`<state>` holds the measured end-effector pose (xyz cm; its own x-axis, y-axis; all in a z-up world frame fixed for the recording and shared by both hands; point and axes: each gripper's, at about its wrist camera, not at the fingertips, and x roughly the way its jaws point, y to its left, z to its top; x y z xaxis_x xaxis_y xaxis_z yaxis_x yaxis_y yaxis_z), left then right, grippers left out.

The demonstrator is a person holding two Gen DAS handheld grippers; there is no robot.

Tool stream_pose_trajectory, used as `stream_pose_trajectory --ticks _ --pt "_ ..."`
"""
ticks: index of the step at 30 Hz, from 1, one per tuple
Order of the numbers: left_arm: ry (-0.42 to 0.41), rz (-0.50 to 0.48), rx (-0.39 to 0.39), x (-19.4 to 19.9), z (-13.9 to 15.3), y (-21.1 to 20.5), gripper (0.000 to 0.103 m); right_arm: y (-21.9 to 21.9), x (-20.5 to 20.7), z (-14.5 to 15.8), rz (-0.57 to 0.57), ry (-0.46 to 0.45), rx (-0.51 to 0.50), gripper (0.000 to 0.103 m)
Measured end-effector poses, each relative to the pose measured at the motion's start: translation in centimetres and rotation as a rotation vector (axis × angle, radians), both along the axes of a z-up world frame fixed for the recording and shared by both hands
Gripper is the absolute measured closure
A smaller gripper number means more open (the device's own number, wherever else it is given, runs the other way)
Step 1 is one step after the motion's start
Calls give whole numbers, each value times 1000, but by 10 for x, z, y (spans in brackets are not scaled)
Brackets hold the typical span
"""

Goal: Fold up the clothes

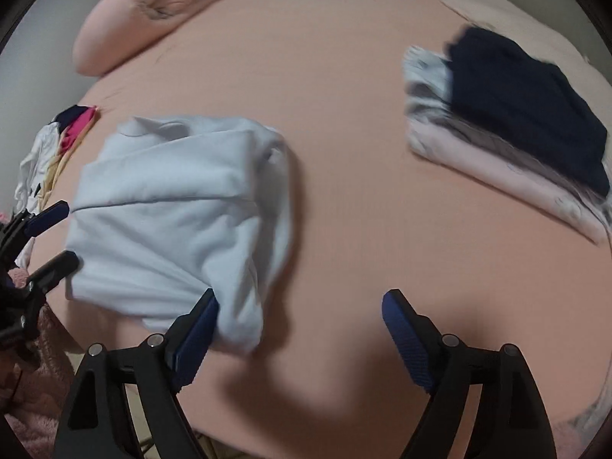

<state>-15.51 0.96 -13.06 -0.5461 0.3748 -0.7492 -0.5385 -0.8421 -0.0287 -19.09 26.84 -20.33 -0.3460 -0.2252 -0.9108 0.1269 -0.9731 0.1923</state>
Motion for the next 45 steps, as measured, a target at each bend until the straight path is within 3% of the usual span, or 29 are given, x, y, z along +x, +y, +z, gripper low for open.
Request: stream_pose_trajectory --ticks 3,6,8,11,13,15,17,20,23,26,28,29,31,32,35,37,40,42,45 --pt "10 12 34 -4 7 0 34 -7 4 24 -5 84 -27 19" --pt "40 -37 60 -6 14 7 34 -27 2 46 5 240 -43 17" --pt "12 -70 33 -11 9 14 34 -41 -11 31 30 220 -4 17" --pt "-87 -119 -55 -21 -24 25 31 -38 -8 -11 60 77 56 18" --pt "-75 -128 -29 -20 -23 21 30 -13 1 -21 30 60 3 9" --pt "-78 -126 7 -20 -16 15 30 4 7 -20 -3 49 -11 8" --pt "-29 -105 59 -19 -1 6 30 13 14 -4 -37 98 -36 8" --pt "54 -68 97 -24 20 -1 30 17 22 27 -90 247 -102 8" --pt "25 -79 42 -40 8 14 30 -3 15 40 -59 328 -124 7" --pt "-52 -79 4 -55 -29 23 22 -31 -14 17 -19 280 -10 7" --pt "-147 -37 92 -70 -43 11 6 -21 -24 -20 -27 201 0 8" --pt "-210 -21 148 -78 -45 4 6 -13 -24 -31 -38 192 -27 7" --pt "-220 -17 184 -78 -34 1 8 -5 -16 -27 -51 214 -44 7" --pt "-212 -16 206 -77 -26 0 9 -6 -12 -17 -58 227 -35 7" --pt "-56 -5 265 -64 3 0 9 -1 3 22 -87 355 -85 7" --pt "-37 21 192 -69 3 11 9 1 5 32 -106 402 -75 6" --pt "-114 45 50 -85 -27 29 8 -6 -19 5 -70 289 -24 6" --pt "-101 62 107 -79 -18 22 9 2 -41 -23 -83 210 -21 7" --pt "-75 87 180 -71 -5 13 9 21 -42 -18 -159 197 -130 7"
